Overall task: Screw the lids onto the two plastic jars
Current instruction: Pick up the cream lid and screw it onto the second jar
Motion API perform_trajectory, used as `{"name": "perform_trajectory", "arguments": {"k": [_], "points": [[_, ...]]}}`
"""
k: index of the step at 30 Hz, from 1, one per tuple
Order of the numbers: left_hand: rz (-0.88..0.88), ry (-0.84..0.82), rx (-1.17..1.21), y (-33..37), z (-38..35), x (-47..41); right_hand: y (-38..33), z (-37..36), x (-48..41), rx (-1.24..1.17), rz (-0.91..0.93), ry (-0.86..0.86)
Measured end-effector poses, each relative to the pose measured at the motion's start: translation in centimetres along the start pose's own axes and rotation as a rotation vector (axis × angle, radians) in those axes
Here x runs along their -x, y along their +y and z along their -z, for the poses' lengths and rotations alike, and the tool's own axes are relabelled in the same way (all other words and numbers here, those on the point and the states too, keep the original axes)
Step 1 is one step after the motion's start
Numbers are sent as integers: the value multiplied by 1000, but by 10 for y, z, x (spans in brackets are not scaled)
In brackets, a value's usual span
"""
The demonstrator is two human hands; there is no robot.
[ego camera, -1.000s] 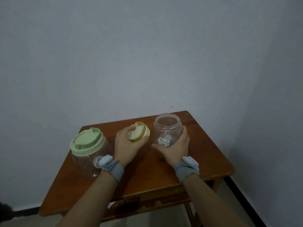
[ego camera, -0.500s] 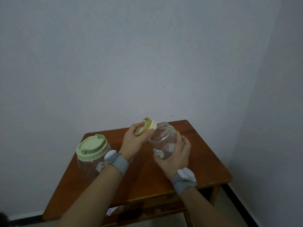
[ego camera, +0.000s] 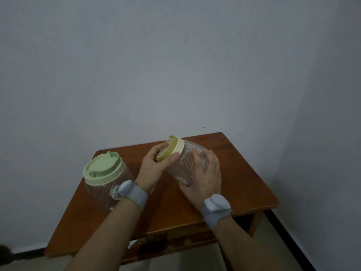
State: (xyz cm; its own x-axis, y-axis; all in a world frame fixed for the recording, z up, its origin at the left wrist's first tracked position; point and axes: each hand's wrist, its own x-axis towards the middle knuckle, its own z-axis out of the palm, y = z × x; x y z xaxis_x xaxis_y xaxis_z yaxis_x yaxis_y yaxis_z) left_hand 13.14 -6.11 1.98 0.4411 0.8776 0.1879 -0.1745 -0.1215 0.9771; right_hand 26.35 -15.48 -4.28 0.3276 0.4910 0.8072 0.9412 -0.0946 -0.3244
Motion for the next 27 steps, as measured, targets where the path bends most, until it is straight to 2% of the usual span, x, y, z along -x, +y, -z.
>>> {"name": "perform_trajectory", "arguments": {"k": [7,14,17,20,24,27], "points": [[-5,-13,56,-6,0,5,0,-1,0,-13,-9,-9],[95,-124,305,-5,4,2,2,-5,1,-86,14,9],[127,-64,335,-1,-4,2,2,-6,0,-136,24,17],[132,25,348,-2,-9,1,2,-4,0,-312,-26,6],[199,69,424,-11,-1,-1,2,1,0,-565,-225,-186],[215,66,440,-16,4,-1,4,3,-2,-668,-277,-357]]}}
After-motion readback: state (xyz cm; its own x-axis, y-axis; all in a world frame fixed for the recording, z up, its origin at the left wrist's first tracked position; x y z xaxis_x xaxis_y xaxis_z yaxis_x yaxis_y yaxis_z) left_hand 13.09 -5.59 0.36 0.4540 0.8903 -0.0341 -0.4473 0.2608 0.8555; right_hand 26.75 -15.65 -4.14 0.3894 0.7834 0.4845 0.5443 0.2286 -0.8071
